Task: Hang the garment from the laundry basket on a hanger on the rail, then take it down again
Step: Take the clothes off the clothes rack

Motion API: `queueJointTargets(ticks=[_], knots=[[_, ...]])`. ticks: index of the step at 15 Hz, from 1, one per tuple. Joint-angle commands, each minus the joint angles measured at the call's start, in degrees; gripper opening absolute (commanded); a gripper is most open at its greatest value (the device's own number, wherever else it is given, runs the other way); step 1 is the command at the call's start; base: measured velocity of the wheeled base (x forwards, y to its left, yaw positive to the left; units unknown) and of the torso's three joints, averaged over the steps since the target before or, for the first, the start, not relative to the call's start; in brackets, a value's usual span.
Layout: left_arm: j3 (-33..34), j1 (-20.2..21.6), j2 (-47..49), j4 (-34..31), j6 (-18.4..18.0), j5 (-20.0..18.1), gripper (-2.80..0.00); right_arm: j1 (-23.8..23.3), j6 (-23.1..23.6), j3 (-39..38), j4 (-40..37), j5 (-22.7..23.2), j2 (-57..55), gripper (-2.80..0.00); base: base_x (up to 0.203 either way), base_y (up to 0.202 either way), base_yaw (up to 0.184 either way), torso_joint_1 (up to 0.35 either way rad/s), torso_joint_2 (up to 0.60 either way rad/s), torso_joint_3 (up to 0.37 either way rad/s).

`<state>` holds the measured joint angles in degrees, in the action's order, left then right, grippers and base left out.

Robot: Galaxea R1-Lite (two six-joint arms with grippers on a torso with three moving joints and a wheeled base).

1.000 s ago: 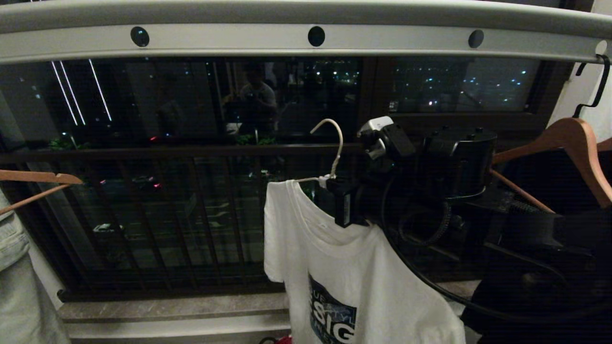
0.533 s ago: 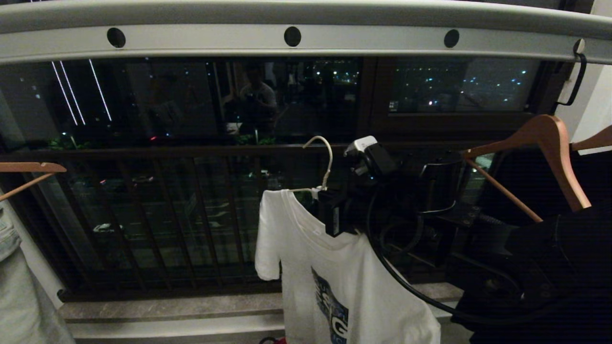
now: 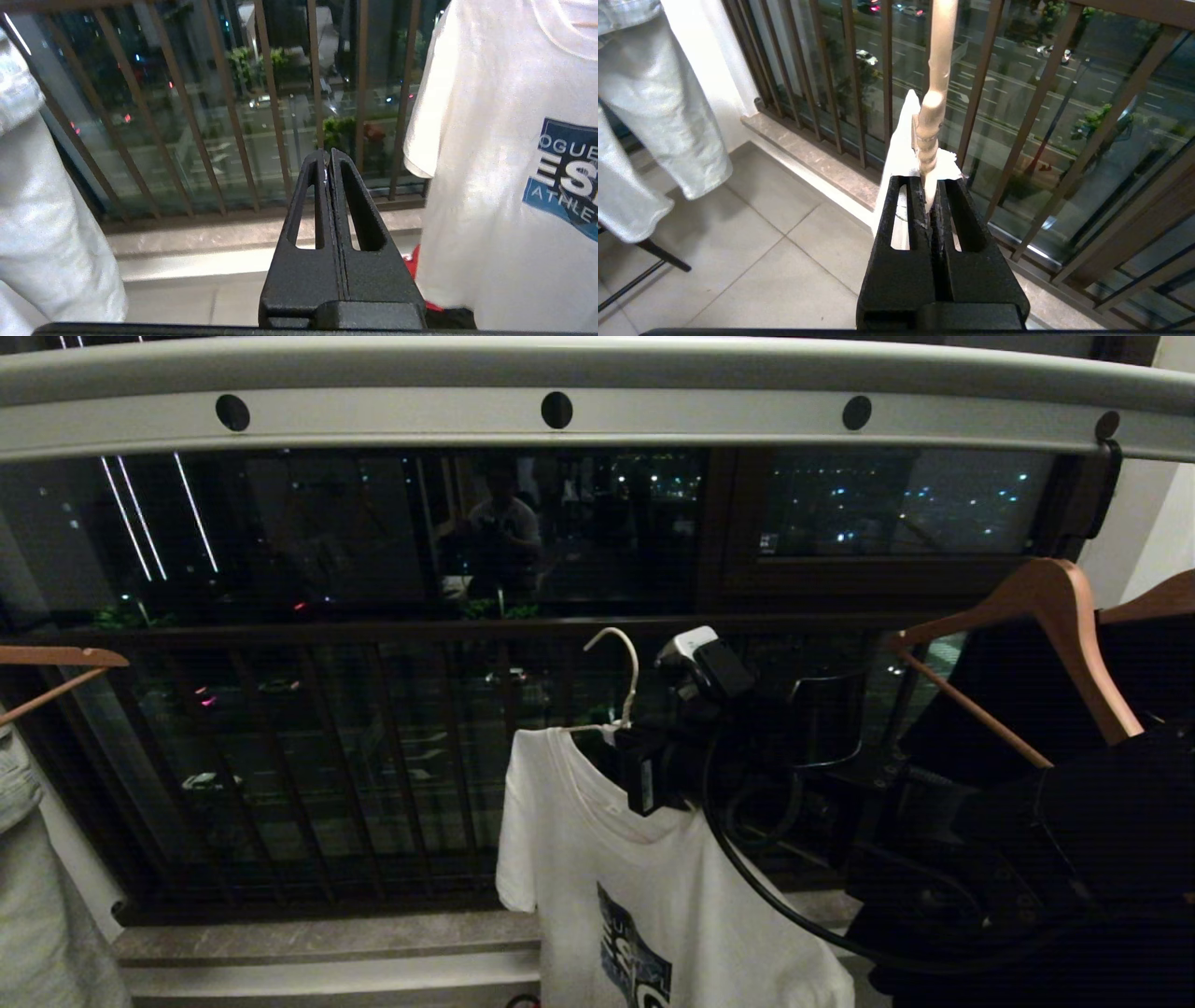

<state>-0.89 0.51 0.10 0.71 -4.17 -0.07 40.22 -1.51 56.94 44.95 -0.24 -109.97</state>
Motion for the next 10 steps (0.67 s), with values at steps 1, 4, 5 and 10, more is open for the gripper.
queueJointTargets(ticks=[1, 4, 5, 10], knots=[[-4.13, -0.2, 0.85, -0.05, -0.59, -0.61, -2.8, 0.04, -0.06, 0.01, 0.32, -0.02, -0.07, -2.8, 0.0, 0.0, 0.0, 0.0, 0.0, 0.0], [-10.86, -0.62, 12.11, 0.26, -0.68, -3.96, -2.8, 0.04, -0.07, 0.04, 0.32, -0.02, 0.5, -2.8, 0.0, 0.0, 0.0, 0.0, 0.0, 0.0], [-13.28, -0.89, 17.37, 0.48, -0.7, -6.16, -2.8, 0.04, -0.07, 0.1, 0.32, -0.02, 0.7, -2.8, 0.0, 0.0, 0.0, 0.0, 0.0, 0.0], [-23.3, -2.14, 47.87, 7.74, -3.56, -18.05, -2.8, -0.14, -0.06, 0.19, 0.32, -0.37, 1.1, -2.8, 0.0, 0.0, 0.0, 0.0, 0.0, 0.0]])
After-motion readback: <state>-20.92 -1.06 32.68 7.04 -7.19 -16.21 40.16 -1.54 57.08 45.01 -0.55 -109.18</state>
